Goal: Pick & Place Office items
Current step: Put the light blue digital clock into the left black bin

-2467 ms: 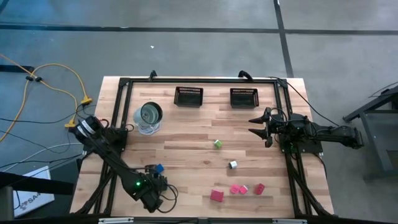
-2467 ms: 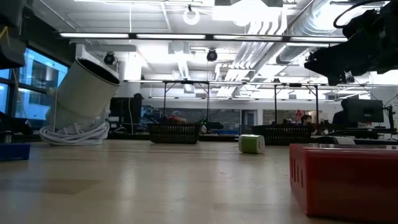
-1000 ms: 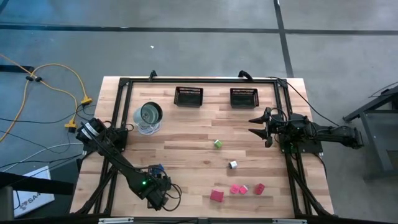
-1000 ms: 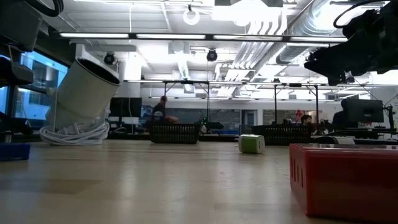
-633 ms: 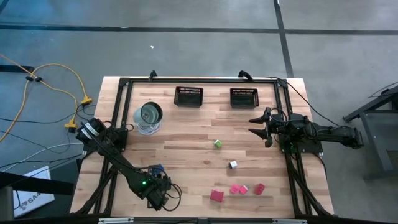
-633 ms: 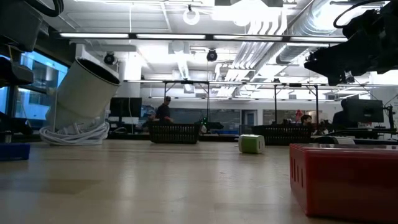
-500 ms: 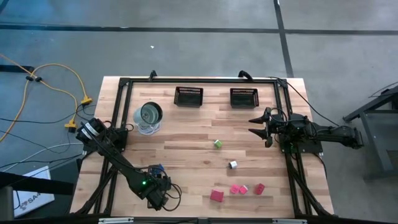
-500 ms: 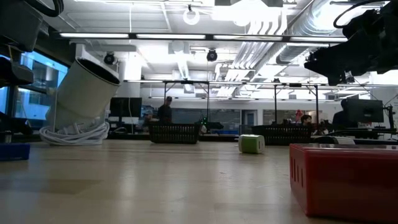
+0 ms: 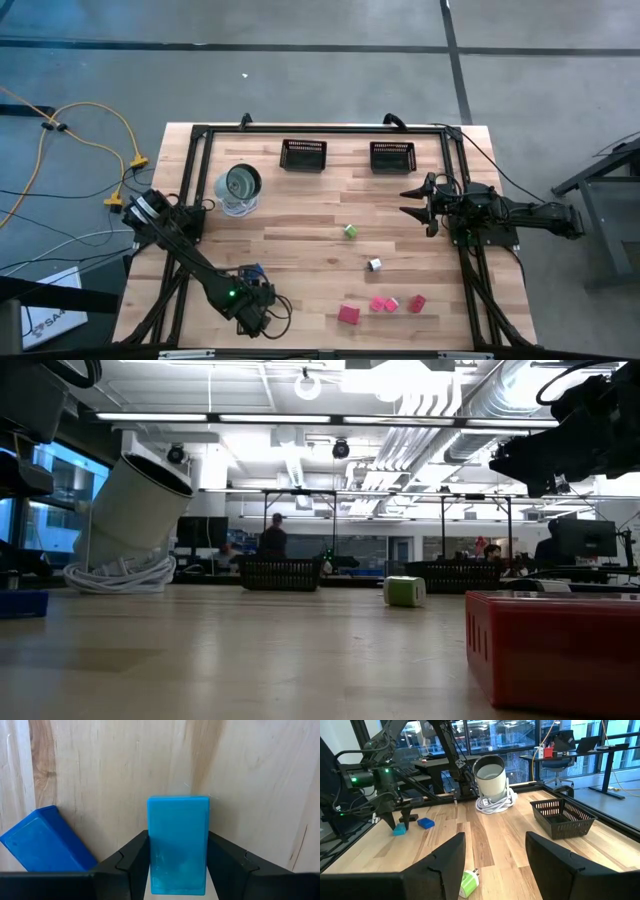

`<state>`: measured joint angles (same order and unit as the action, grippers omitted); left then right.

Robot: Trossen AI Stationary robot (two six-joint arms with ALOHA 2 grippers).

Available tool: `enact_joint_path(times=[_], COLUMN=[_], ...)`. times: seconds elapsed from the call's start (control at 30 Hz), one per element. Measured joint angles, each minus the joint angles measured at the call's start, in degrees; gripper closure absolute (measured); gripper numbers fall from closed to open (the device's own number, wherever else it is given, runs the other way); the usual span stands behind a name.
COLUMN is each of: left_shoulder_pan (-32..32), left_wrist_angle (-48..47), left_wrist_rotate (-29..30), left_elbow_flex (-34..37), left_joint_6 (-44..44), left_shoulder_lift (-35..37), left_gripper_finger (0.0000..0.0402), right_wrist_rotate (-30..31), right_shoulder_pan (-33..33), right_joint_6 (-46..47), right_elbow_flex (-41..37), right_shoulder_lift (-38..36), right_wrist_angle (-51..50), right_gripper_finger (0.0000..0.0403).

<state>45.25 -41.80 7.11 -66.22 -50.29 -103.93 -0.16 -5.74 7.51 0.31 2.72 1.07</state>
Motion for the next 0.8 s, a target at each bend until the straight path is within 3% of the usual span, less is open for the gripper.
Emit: enact_joint_path(times=[0.4, 0.8], left_shoulder_pan=[-1.08, -11.52], left_wrist_angle=[0.03, -0.46], left_wrist_rotate=[0.46, -4.28], left_elbow_flex=[0.0, 0.0], left_joint_6=[4.69, 16.21], left_shoulder_lift=[3.89, 7.83], left_gripper_finger=[0.0239, 0.0239], right_wrist_rotate=[0.0, 0.0], right_shoulder_pan=[0.01, 0.0], right_joint_6=[0.0, 0.0], right_elbow_flex=[-0.02, -0.02], right_shoulder_lift=[0.02, 0.02], right_wrist_angle=[0.0, -0.01], right_gripper_finger=[0.0208, 0.0208])
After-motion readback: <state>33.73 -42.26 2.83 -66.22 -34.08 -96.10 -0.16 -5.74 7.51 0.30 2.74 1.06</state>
